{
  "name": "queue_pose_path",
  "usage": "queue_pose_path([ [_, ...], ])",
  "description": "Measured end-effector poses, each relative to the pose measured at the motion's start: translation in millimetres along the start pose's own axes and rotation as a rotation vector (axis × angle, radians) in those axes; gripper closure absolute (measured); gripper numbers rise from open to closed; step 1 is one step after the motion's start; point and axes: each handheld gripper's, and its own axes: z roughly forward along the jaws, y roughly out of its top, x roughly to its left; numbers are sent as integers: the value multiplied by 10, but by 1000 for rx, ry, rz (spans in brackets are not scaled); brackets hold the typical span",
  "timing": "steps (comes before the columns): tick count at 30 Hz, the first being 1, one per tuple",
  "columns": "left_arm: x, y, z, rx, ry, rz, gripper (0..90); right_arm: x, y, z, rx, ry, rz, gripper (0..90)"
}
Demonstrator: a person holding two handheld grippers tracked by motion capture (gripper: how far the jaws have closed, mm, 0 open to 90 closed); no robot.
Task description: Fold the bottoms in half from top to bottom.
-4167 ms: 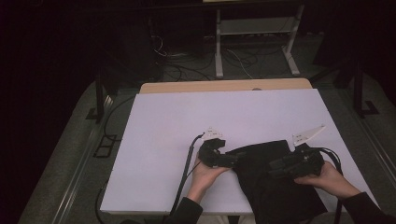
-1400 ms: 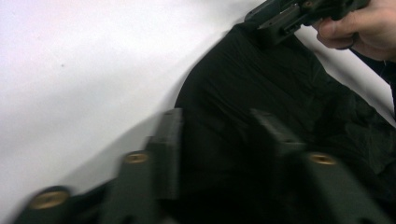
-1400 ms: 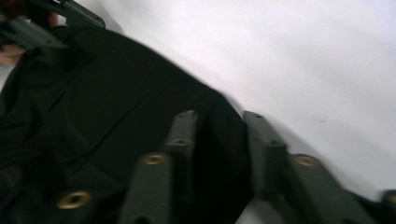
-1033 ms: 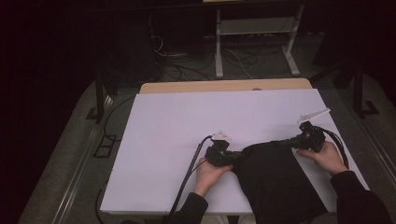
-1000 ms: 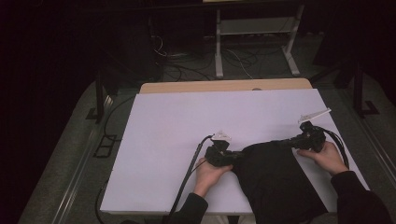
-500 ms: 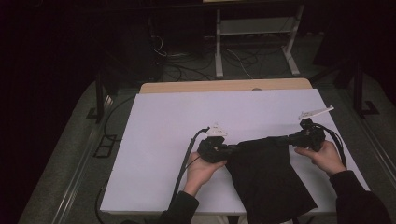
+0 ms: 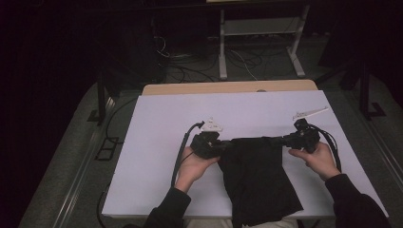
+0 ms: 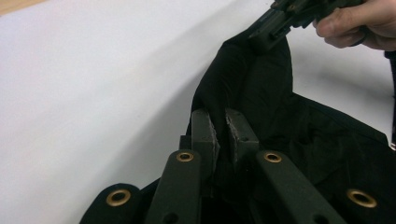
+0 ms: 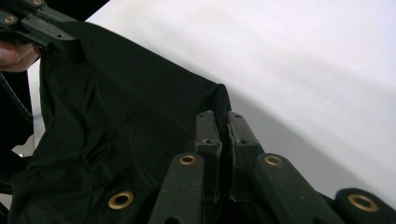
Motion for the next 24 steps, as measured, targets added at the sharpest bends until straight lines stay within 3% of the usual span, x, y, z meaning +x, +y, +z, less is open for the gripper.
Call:
queue_pose_path([
  [7, 103, 44, -48, 11, 22, -1, 829, 44, 112, 18, -10, -2, -1, 835],
  [14, 273, 102, -103, 13, 57, 39, 828, 50, 226, 110, -30, 3, 11, 835],
  [24, 616, 108, -22, 22, 108, -4, 829, 32, 426, 348, -31, -32, 15, 836],
])
